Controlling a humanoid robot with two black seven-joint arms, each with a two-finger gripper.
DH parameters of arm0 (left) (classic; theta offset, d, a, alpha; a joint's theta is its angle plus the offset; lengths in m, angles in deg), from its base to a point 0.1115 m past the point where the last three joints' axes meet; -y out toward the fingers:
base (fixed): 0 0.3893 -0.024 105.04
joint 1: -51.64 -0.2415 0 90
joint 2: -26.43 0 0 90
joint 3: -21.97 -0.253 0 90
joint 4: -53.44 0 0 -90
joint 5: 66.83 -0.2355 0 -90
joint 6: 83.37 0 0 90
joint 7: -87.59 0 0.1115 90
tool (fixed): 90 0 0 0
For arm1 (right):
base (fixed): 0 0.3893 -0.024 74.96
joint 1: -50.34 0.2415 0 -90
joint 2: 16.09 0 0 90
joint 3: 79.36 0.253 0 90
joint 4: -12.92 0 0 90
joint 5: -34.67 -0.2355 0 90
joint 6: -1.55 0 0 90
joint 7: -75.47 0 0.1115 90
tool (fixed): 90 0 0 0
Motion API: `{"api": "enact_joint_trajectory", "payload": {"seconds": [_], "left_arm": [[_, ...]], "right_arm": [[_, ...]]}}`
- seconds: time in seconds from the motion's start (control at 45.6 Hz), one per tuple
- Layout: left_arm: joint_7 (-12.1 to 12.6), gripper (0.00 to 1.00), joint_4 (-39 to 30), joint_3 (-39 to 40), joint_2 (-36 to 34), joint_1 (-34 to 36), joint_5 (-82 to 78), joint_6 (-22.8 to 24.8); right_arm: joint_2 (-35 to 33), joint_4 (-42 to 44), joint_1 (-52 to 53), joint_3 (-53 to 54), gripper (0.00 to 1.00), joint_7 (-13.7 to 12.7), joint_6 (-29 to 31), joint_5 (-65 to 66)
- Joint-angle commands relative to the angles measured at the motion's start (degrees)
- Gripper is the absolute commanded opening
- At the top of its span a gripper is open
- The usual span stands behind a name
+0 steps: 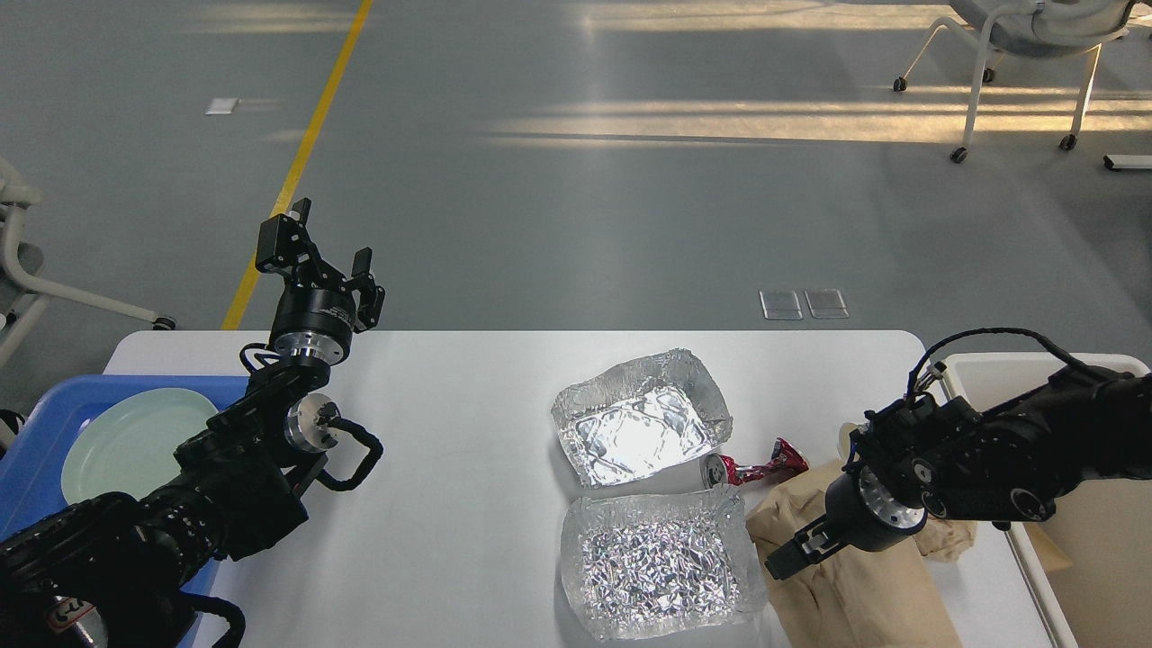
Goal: Tidy desktop
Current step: 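Close the right gripper on the brown paper bag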
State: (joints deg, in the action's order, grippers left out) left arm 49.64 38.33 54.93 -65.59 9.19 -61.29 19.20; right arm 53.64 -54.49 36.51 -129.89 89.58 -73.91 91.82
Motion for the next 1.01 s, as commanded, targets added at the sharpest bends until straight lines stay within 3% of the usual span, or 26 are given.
{"api": "enact_joint_trajectory", "payload": {"seconds": [0.0,0.066,0.197,0.263,0.657,0.986], "left_arm": [[0.1,1.00,0.0,0.0,0.0,0.0,0.0,0.0],[0.0,1.00,0.0,0.0,0.0,0.0,0.0,0.0],[0.0,1.00,0.1,0.0,0.0,0.0,0.0,0.0],[0.0,1.00,0.0,0.0,0.0,0.0,0.0,0.0],[0.0,1.00,0.0,0.0,0.0,0.0,0.0,0.0],[0.0,1.00,0.0,0.0,0.0,0.0,0.0,0.0]], "right_arm": [[0.1,0.1,-0.1,-0.6,0.75,0.0,-0.4,0.0],[-0.1,0.1,-0.1,-1.2,0.63,0.0,-0.4,-0.1],[-0.6,-0.1,0.7,-3.2,0.16,0.0,0.0,-0.1],[-1.1,-0.1,0.9,-3.4,0.00,0.0,0.1,-0.2],[-3.0,-0.6,1.9,-3.3,0.00,0.1,2.1,-0.6],[-7.4,-6.6,10.8,-3.4,0.00,6.4,10.2,-0.6]]}}
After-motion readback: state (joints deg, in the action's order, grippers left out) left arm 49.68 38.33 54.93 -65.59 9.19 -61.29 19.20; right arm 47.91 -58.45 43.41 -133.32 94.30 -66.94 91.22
